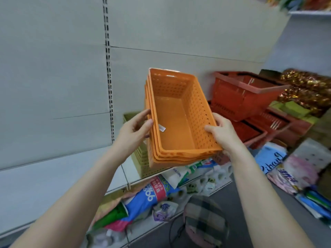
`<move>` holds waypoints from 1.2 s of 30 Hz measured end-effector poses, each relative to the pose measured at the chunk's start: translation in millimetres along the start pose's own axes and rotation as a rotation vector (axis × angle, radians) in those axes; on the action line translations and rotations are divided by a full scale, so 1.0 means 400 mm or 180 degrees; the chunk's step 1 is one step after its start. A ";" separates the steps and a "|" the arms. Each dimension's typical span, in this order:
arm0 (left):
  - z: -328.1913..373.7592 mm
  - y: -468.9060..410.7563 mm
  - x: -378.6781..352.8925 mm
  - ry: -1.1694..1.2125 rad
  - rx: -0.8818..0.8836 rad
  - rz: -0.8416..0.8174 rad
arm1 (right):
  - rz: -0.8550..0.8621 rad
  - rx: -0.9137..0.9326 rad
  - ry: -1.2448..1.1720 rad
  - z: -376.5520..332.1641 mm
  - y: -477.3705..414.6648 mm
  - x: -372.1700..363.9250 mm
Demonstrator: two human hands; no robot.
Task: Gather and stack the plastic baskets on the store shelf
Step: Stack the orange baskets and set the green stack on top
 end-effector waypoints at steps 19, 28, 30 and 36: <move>-0.313 -0.286 -0.103 -0.3313 0.0396 0.0836 | -0.0054 0.0039 0.0852 0.298 -0.385 0.120; -0.375 -0.278 -0.077 -0.3118 0.1519 0.1628 | -0.0621 -0.0257 0.0452 0.420 -0.577 0.003; -0.364 -0.264 -0.080 -0.2888 0.1719 0.1700 | -0.0707 -0.0168 0.0531 0.418 -0.611 -0.004; -0.344 -0.230 -0.085 -0.2921 0.1959 0.1911 | -0.1220 -0.0081 0.1277 0.423 -0.652 -0.048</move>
Point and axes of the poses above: each hand's wrist, its own y-axis away from the middle knuckle, its own x-axis out of the back of the hand, z = x × y, the point moved 5 cm from there along -y, towards the middle knuckle, and after that the axes turned 8 degrees about x, right-handed, at the moved point
